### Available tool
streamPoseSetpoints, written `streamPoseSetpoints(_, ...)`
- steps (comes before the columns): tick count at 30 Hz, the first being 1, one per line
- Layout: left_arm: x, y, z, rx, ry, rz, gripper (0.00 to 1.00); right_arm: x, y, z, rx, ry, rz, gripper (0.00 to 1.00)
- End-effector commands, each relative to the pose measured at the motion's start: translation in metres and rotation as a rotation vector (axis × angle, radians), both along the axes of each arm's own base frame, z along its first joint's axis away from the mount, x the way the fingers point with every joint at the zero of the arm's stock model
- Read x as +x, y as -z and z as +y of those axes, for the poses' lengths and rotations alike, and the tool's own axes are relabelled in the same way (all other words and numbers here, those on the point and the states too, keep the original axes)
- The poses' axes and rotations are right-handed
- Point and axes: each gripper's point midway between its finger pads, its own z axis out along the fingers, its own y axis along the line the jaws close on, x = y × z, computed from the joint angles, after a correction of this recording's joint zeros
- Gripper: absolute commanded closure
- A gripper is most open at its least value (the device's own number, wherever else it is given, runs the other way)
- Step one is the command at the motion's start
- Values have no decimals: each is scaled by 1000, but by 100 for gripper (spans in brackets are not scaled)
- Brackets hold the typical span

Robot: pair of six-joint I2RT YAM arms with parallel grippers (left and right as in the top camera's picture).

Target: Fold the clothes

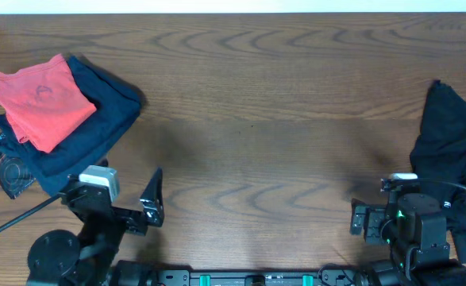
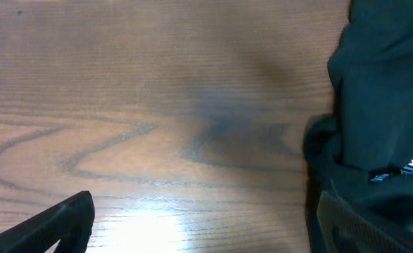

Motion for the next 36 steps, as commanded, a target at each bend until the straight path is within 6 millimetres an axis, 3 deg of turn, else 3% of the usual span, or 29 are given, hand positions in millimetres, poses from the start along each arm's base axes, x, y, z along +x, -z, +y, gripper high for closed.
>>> streamPoseSetpoints(1,-3,15,2,24,-6,53,2,-2,-3,-4,2,28,-39,1)
streamPoseSetpoints(12,-34,76,7,66,-4,334,2,-12,-40,-17,70,112,-363,1)
streamPoseSetpoints(15,-41,85,8,73,-4,378,2,-1,-48,-18,53,103,-481,1)
streamPoseSetpoints(21,-44,89,8,76,-4,399,2,47,-55,-16,-50,25,-690,1)
streamPoseSetpoints(27,-44,89,8,76,-4,399,2,81,-41,-15,-131,-8,-896,1)
streamPoseSetpoints(30,-44,89,8,76,-4,399,2,83,-4,-15,-133,-17,-786,1)
streamPoseSetpoints(36,-44,89,8,76,-4,399,2,84,-2,-15,-134,-14,-784,1)
